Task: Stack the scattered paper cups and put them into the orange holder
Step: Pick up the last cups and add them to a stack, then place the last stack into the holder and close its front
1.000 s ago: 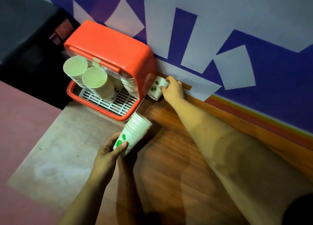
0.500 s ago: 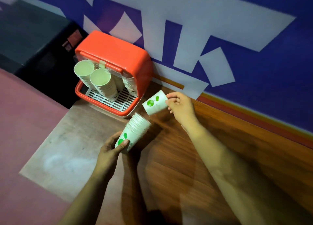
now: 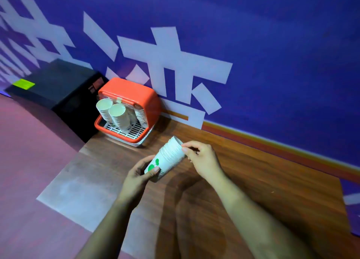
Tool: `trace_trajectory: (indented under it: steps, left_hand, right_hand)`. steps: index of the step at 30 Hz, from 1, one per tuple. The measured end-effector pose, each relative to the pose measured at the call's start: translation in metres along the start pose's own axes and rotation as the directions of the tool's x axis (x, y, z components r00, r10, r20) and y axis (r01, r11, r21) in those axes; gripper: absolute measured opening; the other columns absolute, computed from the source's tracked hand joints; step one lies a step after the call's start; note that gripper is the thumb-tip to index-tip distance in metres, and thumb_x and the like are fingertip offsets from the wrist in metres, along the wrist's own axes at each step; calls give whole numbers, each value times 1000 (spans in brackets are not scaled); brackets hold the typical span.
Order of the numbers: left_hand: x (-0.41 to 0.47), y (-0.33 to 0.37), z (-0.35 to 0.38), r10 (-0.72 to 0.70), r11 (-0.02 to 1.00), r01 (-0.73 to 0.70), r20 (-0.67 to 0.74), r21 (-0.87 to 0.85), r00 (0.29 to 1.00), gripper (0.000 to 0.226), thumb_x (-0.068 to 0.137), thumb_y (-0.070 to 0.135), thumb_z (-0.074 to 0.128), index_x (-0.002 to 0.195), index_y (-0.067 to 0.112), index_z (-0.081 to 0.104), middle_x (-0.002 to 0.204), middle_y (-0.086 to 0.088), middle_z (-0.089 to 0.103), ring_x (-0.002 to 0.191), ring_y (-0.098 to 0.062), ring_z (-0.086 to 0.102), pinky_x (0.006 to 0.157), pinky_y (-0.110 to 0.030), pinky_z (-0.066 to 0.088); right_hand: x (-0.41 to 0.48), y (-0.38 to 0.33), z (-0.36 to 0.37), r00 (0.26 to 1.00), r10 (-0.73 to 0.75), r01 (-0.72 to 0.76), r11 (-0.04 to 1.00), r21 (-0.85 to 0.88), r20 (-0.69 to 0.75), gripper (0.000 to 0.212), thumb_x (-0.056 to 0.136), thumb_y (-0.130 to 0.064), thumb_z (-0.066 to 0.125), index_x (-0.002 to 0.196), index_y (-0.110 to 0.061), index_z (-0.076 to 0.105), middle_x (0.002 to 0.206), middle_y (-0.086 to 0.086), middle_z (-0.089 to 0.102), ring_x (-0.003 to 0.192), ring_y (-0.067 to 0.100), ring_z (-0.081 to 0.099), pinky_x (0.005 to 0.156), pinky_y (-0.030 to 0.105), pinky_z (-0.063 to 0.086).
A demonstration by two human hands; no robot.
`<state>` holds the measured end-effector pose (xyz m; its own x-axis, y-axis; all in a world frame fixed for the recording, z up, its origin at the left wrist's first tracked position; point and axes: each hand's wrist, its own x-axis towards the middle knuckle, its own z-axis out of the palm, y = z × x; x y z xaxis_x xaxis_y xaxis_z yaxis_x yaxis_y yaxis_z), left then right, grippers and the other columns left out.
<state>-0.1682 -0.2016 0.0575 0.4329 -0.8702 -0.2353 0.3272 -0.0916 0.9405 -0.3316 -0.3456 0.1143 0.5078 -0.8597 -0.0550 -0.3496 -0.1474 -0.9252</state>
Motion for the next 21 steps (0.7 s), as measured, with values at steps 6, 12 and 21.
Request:
trace_trajectory:
  steps: [6, 12, 21]
  left_hand:
    - [-31, 11, 17, 18, 999, -18, -13, -33, 1000, 69, 69, 41, 87, 128, 13, 64, 129, -15, 66, 115, -28, 62, 91, -40, 48]
    - [-43, 25, 15, 10, 999, -9, 43, -32, 999, 59, 78, 35, 81, 129, 16, 60, 130, -12, 65, 113, -26, 63, 86, -40, 50]
    - [20, 49, -58, -3, 971, -35, 155, 238, 988, 43, 84, 22, 77, 125, 19, 65, 123, -6, 70, 119, -24, 63, 100, -40, 50]
  right_hand:
    - [-36, -17, -8, 965, 261, -253, 922, 291, 11, 51, 87, -34, 71, 134, -30, 53, 123, -8, 56, 106, 9, 60, 91, 28, 53]
    - [-57, -23, 10, 956, 228, -282, 883, 374, 182, 17, 93, -18, 64, 110, -19, 65, 110, -3, 72, 100, 7, 69, 86, 29, 57]
    - [-13, -35, 67, 960, 268, -280, 925, 255, 84, 55, 87, -11, 71, 137, -10, 47, 139, 8, 54, 116, 8, 57, 87, 17, 54]
